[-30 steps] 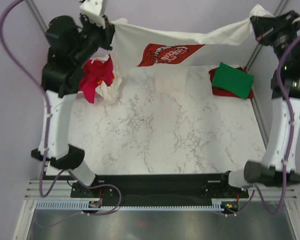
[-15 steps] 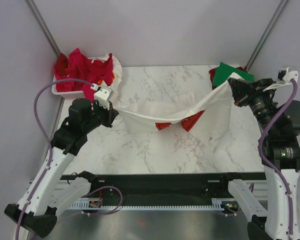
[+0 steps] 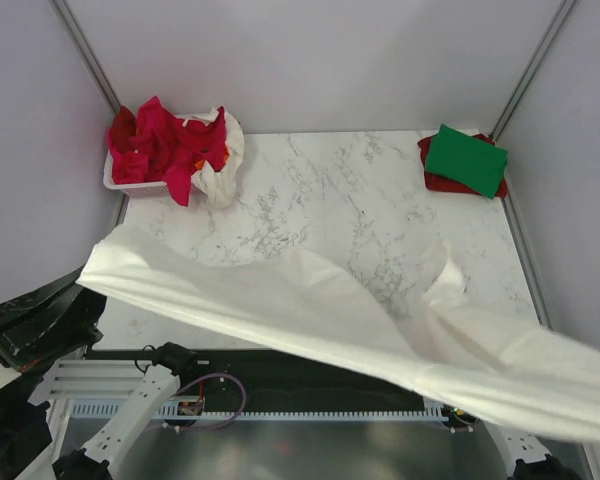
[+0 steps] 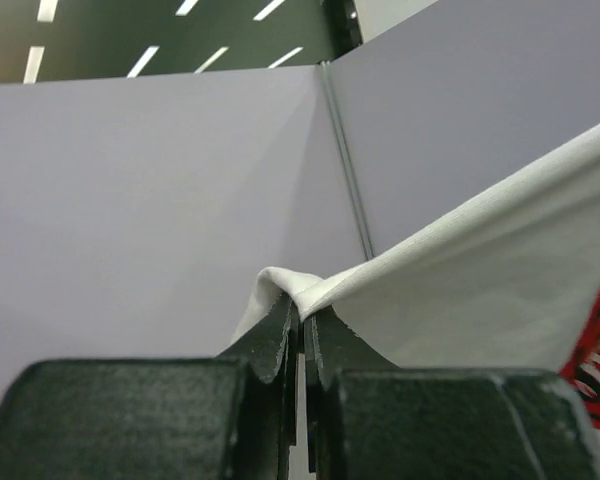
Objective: Fold and stack the t-shirts
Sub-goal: Flatten the tshirt out
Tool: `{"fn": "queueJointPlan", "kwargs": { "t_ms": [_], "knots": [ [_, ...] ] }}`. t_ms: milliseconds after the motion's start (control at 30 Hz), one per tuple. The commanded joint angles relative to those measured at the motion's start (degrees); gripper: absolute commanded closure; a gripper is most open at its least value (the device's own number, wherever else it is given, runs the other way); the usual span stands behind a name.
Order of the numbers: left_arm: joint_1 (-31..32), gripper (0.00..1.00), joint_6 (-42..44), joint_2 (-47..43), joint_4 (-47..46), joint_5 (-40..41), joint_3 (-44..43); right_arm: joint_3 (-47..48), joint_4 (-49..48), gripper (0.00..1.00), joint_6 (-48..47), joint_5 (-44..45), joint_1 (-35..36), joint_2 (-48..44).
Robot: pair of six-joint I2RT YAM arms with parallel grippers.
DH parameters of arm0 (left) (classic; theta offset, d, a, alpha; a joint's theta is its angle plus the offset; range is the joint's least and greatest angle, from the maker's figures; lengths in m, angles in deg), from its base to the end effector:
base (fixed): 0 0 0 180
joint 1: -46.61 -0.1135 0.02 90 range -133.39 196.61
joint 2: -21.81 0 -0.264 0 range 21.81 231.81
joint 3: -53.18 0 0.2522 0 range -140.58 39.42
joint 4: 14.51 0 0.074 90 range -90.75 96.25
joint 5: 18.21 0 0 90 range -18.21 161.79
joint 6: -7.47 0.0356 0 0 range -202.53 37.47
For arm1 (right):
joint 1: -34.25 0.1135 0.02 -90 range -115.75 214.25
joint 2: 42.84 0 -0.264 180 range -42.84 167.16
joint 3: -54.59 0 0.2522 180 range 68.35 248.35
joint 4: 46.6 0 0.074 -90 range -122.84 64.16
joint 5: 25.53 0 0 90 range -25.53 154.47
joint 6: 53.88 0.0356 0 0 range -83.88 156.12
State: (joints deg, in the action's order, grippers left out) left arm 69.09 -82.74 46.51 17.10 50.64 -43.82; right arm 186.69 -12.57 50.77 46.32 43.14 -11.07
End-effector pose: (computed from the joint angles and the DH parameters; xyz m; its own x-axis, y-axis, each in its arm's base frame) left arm -0.0621 0.0118 0.5340 0.6002 -0.2521 -0.7591 0.6116 0.7562 0.2325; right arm -0.2056 -0.0209 0.5993 0.8068 0.3695 -0.4610 -0.4906 0.8538 -0.1743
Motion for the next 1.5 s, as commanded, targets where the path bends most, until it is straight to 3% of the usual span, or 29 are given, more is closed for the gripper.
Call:
{"fn": "queueJointPlan", "kwargs": {
  "t_ms": [0, 300, 500, 667, 733, 767, 800, 833, 867, 900, 933, 967, 1033, 1167, 1300, 1467],
  "knots": [
    [-0.24, 0.98, 0.12, 1.13, 0.61, -1.71, -2.18, 2.93, 1.7, 1.0, -2.44, 4.78, 1.48, 2.33],
    [-0.33, 0.98, 4.6, 8.66, 5.25, 2.16, -5.0, 10.23, 11.09, 1.0, -10.85, 21.19, 4.74, 17.78],
    [-0.24, 0.98, 7.06, 19.39, 6.15, 10.68, 0.44, 4.11, 16.02, 1.0, -14.04, 32.28, 5.09, 33.86],
    [-0.94, 0.98, 9.26, 39.15, 6.06, 21.91, 1.24, 0.66, 17.79, 1.0, -12.91, 38.27, 4.74, 54.6],
    [-5.39, 0.98, 8.13, 45.66, 5.97, 21.42, -0.51, 0.66, 16.99, 1.0, -10.62, 38.54, 2.29, 64.32],
    [-7.52, 0.98, 5.33, 53.43, 5.89, 18.71, -1.3, 1.79, 17.78, 0.95, -8.18, 37.15, 1.32, 67.78],
    [-11.02, 0.98, 4.0, 57.17, 5.97, 18.16, -2.27, 4.5, 17.96, 0.76, -7.19, 36.44, 0.44, 71.12],
    [-12.45, 0.88, 2.86, 61.64, 6.06, 18.07, -4.8, 6.79, 18.57, 0.18, -6.31, 35.82, -1.05, 78.2],
    [-13.5, 0.75, 0.76, 68.3, 6.06, 18.85, -6.13, 9.68, 20.58, 0.02, -5.44, 35.04, -1.76, 81.75],
    [-15.08, 0.62, -1.09, 71.76, 7.28, 18.51, -7.71, 16.24, 21.64, 0.02, -4.73, 34.94, -2.11, 85.44],
    [-15.36, 0.31, -2.24, 73.97, 8.42, 16.86, -11.38, 20.22, 23.39, 0.02, -4.55, 34.77, -2.81, 91.74],
    [-15.53, 0.22, -4.78, 75.47, 9.13, 16.67, -12.46, 26.87, 26.11, 0.02, -4.37, 34.5, -2.91, 94.24],
    [-15.45, 0.14, -7.08, 75.84, 9.05, 16.14, -13.08, 28.34, 26.22, 0.02, -4.46, 34.06, -3.26, 96.46],
    [-15.01, 0.09, -10.6, 71.37, 9.05, 15.87, -12.74, 16.44, 18.34, 0.02, -4.37, 31.43, -3.26, 90.33],
    [-13.35, 0.09, -11.57, 62.59, 9.05, 16.57, -8.44, 7.97, 16.38, 0.02, -2.53, 30.2, -3.17, 84.08],
    [-12.02, 0.09, -11.13, 50.72, 9.14, 15.44, 4.29, -12.72, 9.38, 0.02, 1.33, 21.68, -3.26, 73.71]
  ]
}}
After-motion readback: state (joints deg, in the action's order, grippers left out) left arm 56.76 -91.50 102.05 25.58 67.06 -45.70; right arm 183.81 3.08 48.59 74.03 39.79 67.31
